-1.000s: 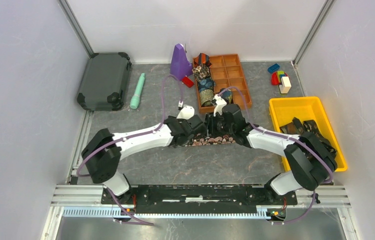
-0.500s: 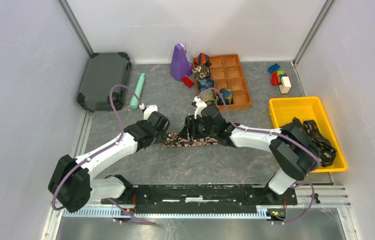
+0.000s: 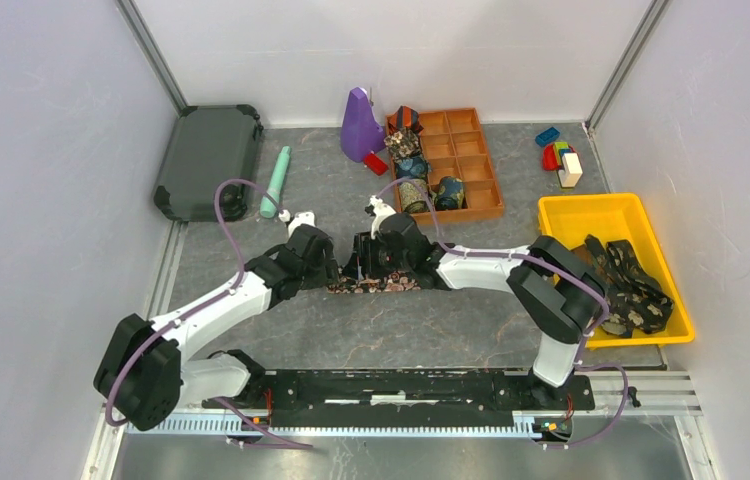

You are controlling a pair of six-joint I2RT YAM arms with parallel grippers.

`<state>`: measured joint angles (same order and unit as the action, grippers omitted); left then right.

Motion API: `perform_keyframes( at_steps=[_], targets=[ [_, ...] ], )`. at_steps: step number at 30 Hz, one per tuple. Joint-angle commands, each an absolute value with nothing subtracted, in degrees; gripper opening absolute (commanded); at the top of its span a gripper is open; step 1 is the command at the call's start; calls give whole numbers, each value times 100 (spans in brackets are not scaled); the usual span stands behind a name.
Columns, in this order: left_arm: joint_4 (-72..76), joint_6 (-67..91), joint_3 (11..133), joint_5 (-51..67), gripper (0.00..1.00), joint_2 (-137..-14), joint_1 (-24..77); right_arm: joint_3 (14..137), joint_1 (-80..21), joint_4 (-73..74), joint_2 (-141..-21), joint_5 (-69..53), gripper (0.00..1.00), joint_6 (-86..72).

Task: Roll the ties
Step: Roll the tie at the center of the board.

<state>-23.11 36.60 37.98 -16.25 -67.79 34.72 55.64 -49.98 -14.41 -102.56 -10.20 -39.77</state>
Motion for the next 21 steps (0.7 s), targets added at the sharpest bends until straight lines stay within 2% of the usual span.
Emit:
perform_keyframes(
  at_steps=[1, 21],
  targets=[
    [-1848, 3333, 3694, -1414, 73, -6948, 3437, 5815, -5039, -1461, -10392, -935, 53, -4049],
    [-1590, 3360, 3631, -1266, 73, -7200, 3438, 5865, -5030, -1288, -10672, -888, 40, -3843]
  ],
)
